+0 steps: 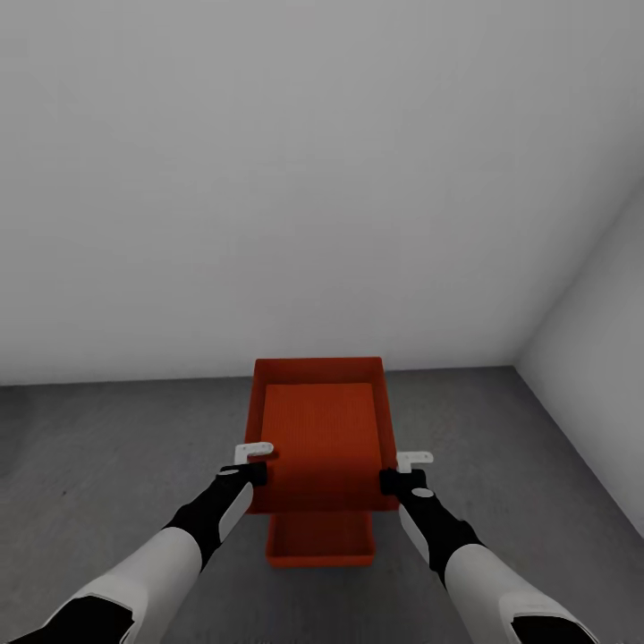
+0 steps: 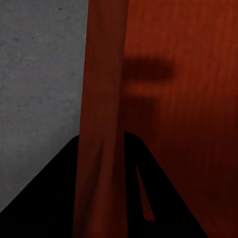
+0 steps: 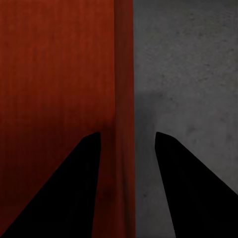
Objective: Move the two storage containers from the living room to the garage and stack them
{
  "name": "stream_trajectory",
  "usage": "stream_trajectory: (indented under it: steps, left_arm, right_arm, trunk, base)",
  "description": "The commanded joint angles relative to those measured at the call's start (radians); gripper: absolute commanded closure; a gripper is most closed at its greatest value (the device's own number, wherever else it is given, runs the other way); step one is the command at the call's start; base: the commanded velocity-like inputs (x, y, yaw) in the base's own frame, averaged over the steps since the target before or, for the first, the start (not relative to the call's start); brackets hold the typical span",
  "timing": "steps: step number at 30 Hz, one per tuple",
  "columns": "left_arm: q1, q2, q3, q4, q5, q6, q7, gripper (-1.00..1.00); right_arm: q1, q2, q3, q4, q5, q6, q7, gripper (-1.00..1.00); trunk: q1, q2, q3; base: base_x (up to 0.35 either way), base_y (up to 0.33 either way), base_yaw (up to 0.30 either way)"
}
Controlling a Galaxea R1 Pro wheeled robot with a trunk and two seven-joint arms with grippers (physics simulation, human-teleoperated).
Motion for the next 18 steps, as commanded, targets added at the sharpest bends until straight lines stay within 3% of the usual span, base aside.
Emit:
stream_trajectory:
  steps: [1,18]
  left_arm:
    - [0.0,0.0,-0.002,-0.004,-0.011,-0.078,0.014,1.0]
    - [0.0,0.0,-0.002,-0.004,-0.011,-0.078,0.014,1.0]
  right_arm:
    - [0.0,0.002,-0.029,0.0,0.012,0.005,-0.03,1.0]
    - [0.0,0.002,-0.029,0.0,0.012,0.005,-0.03,1.0]
  trunk:
    - [0.0,-0.002,-0.003]
    - [0.0,-0.002,-0.03]
  base:
    - [0.0,0.0,0.0]
    - [0.0,0.0,0.0]
